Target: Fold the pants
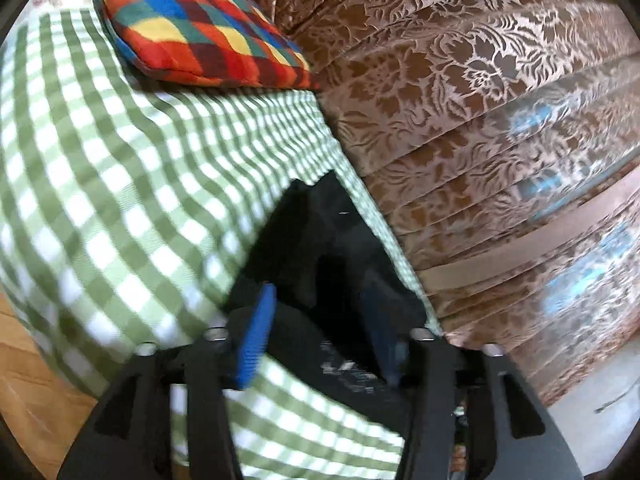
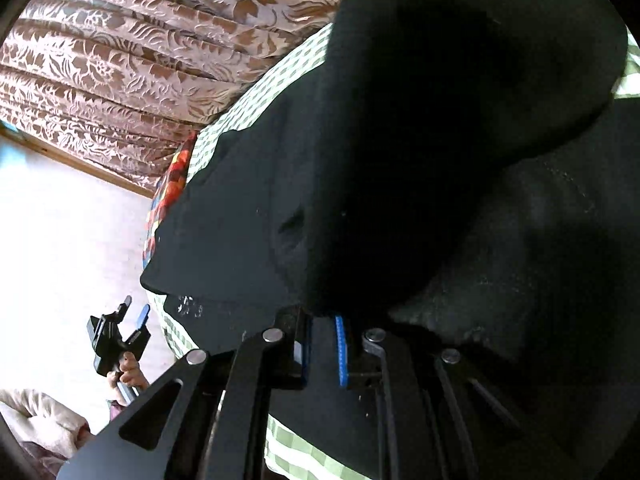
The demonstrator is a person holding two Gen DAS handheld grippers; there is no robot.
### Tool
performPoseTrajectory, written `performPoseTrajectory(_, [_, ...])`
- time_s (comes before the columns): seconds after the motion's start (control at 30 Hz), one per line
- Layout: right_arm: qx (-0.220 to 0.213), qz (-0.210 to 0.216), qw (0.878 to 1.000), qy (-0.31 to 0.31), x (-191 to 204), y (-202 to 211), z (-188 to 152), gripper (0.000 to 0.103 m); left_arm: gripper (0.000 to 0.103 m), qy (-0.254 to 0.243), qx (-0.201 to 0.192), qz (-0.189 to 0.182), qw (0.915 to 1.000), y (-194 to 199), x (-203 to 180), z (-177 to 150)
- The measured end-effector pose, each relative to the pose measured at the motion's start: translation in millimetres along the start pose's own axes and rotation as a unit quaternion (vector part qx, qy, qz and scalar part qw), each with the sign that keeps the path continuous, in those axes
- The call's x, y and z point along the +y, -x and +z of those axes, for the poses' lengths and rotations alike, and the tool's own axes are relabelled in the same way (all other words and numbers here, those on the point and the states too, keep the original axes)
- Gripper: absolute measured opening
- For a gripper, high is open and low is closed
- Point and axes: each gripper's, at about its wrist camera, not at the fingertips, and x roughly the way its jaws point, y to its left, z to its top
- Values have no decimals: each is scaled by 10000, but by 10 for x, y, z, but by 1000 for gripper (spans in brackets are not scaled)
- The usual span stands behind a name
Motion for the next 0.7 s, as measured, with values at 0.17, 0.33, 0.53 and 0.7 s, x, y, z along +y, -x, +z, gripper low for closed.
performPoseTrajectory(0.17, [-106, 40, 9999, -5, 14, 38, 1, 9, 55, 311, 132, 211, 9992, -274, -83, 144])
performPoseTrajectory(0.33, [-298, 60, 9994, 192, 84, 196, 34, 7, 67, 814, 28, 163, 9965, -401, -74, 281])
performPoseTrajectory(0.53, [-744, 277, 9952, 572, 263, 588, 101, 6, 38, 663, 29, 297, 9974, -541, -254, 345])
performPoseTrajectory(0.7, [-927, 457, 9930, 566, 269, 777, 172, 6, 6, -218, -334, 289, 9988, -445, -626, 493])
